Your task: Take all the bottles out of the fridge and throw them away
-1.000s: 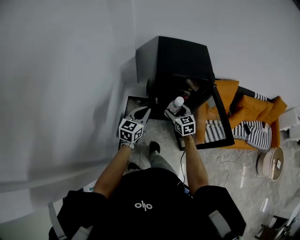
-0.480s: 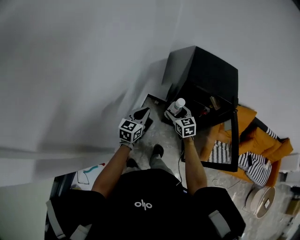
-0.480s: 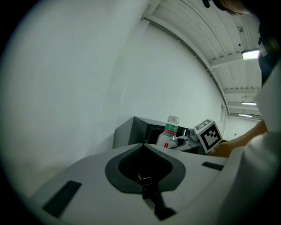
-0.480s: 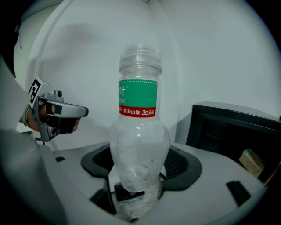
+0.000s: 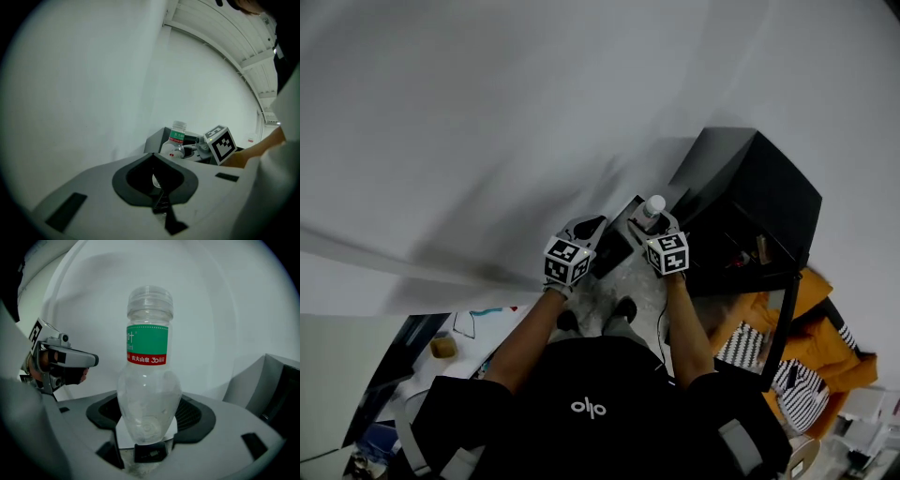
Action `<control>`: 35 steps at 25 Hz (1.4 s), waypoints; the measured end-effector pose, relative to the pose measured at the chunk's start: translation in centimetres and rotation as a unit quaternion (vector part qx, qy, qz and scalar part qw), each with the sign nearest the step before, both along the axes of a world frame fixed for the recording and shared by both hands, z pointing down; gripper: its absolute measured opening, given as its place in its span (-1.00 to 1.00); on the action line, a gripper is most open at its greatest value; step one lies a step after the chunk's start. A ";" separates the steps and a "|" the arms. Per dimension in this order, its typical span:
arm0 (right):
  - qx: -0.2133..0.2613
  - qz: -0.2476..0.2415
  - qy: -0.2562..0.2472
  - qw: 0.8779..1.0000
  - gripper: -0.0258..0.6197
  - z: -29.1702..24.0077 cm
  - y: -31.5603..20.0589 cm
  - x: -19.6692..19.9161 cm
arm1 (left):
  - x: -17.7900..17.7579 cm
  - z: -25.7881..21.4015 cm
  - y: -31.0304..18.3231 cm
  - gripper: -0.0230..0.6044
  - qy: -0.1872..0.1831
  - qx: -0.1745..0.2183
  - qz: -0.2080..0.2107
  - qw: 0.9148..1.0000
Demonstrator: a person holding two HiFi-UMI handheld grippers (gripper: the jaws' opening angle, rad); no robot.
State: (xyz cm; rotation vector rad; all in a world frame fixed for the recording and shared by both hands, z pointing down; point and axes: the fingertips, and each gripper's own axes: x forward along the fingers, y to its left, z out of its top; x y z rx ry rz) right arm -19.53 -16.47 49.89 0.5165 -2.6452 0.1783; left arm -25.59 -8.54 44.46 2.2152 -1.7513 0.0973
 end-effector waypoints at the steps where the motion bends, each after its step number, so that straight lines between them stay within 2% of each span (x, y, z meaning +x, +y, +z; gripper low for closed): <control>1: -0.001 -0.006 0.001 1.000 0.09 0.1 0.1 -0.5 | -0.3 0.1 0.1 -0.92 0.000 -0.001 -0.005 1.000; 11: -0.012 -0.022 0.014 1.000 0.09 2.0 -0.3 -2.6 | -1.7 2.7 -0.1 -0.92 0.012 -0.023 -0.018 1.000; 20: -0.026 -0.013 0.028 0.999 0.09 7.7 -2.8 -4.0 | -1.7 9.4 -3.0 -0.92 0.038 -0.054 -0.008 0.998; 25: -0.029 -0.006 0.023 0.999 0.09 12.7 -4.3 -4.6 | -1.8 14.6 -4.6 -0.92 0.050 -0.066 -0.002 0.997; 35: -0.032 0.022 0.004 0.999 0.09 26.1 -5.6 -5.2 | -1.5 28.5 -6.3 -0.92 0.040 -0.107 0.036 0.993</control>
